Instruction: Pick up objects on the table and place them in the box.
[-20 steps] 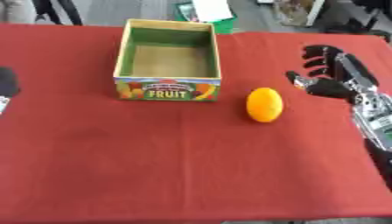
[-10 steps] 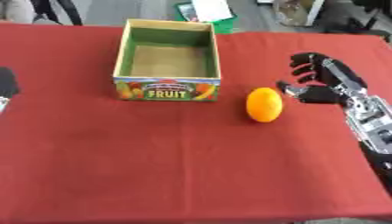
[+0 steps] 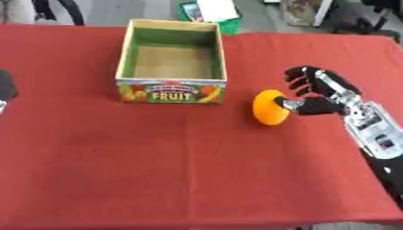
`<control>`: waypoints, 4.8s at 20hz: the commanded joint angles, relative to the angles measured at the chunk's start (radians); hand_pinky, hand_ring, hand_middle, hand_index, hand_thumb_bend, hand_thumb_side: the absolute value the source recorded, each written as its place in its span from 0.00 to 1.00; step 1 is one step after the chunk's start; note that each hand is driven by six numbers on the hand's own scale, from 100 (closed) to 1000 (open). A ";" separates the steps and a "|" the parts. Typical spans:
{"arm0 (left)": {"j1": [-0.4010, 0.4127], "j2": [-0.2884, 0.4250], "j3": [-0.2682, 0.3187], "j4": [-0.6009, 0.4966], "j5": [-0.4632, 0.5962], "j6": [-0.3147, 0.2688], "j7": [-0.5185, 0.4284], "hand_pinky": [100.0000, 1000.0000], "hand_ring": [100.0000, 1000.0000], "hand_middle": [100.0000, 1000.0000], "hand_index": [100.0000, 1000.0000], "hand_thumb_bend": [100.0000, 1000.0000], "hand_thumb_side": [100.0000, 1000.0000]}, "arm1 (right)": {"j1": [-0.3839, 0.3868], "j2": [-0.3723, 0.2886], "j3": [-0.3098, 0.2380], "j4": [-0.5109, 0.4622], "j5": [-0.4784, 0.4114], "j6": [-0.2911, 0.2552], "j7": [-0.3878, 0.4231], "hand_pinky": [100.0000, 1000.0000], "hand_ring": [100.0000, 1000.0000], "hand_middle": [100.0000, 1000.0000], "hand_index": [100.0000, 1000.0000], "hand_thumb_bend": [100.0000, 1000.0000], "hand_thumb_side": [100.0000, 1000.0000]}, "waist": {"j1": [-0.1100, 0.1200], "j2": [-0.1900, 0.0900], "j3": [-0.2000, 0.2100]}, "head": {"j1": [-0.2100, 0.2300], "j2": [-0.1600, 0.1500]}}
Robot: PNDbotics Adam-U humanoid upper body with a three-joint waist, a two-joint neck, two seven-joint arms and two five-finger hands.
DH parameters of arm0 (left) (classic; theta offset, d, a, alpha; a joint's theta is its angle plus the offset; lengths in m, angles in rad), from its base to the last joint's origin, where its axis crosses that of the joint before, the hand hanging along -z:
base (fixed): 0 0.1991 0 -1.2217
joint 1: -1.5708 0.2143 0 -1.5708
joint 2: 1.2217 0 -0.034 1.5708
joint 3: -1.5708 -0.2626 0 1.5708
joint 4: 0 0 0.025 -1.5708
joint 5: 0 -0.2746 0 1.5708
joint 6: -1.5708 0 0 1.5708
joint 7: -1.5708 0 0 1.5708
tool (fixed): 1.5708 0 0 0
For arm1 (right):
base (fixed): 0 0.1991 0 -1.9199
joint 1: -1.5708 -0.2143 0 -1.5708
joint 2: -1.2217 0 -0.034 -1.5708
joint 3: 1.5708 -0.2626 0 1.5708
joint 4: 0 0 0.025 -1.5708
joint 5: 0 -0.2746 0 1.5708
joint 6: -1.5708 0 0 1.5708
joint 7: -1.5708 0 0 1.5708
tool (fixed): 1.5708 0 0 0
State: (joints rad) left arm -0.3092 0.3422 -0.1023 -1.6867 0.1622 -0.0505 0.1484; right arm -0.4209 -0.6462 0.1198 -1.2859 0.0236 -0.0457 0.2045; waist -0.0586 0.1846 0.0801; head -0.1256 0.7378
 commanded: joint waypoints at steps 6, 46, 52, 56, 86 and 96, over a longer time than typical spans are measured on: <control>-0.016 0.009 0.002 -0.010 0.004 -0.002 -0.004 0.69 0.78 0.65 0.60 0.55 0.32 | -0.031 -0.013 0.020 0.029 0.036 -0.003 0.037 0.67 0.72 0.71 0.82 0.34 0.07 | 0.000 -0.010 0.003 | -0.003 0.000; -0.015 0.012 -0.002 -0.010 0.003 0.000 -0.009 0.69 0.78 0.65 0.60 0.55 0.32 | -0.213 -0.049 -0.023 0.017 0.190 -0.034 -0.016 0.55 0.48 0.20 0.32 0.00 0.00 | -0.005 -0.021 0.013 | -0.005 0.001; -0.021 0.011 -0.011 -0.012 0.004 0.002 -0.018 0.69 0.78 0.65 0.60 0.55 0.32 | -0.357 0.005 -0.010 0.134 0.222 -0.038 -0.045 0.54 0.48 0.20 0.32 0.00 0.00 | -0.009 -0.020 0.038 | -0.018 -0.001; -0.031 0.007 -0.022 -0.012 0.005 0.003 -0.028 0.69 0.78 0.65 0.60 0.55 0.33 | -0.435 0.057 -0.009 0.218 0.258 -0.052 -0.064 0.54 0.48 0.20 0.32 0.00 0.00 | -0.015 -0.014 0.070 | -0.037 -0.010; -0.054 -0.006 -0.036 -0.010 0.008 0.002 -0.044 0.69 0.78 0.66 0.60 0.55 0.32 | -0.488 0.134 0.018 0.254 0.368 -0.134 -0.083 0.62 0.64 0.63 0.71 0.29 0.07 | -0.025 0.008 0.127 | -0.066 -0.041; -0.041 -0.001 -0.020 -0.008 0.007 0.001 -0.023 0.69 0.78 0.66 0.60 0.55 0.32 | -0.223 0.013 -0.066 -0.053 -0.026 -0.028 -0.258 0.59 0.61 0.59 0.72 0.27 0.03 | -0.010 0.010 0.055 | -0.034 -0.046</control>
State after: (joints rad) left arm -0.3425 0.3253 -0.1328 -1.6813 0.1670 -0.0478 0.1197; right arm -0.6346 -0.5854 0.0797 -1.2868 0.0576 -0.0860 -0.0234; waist -0.0730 0.2098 0.1335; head -0.1646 0.7015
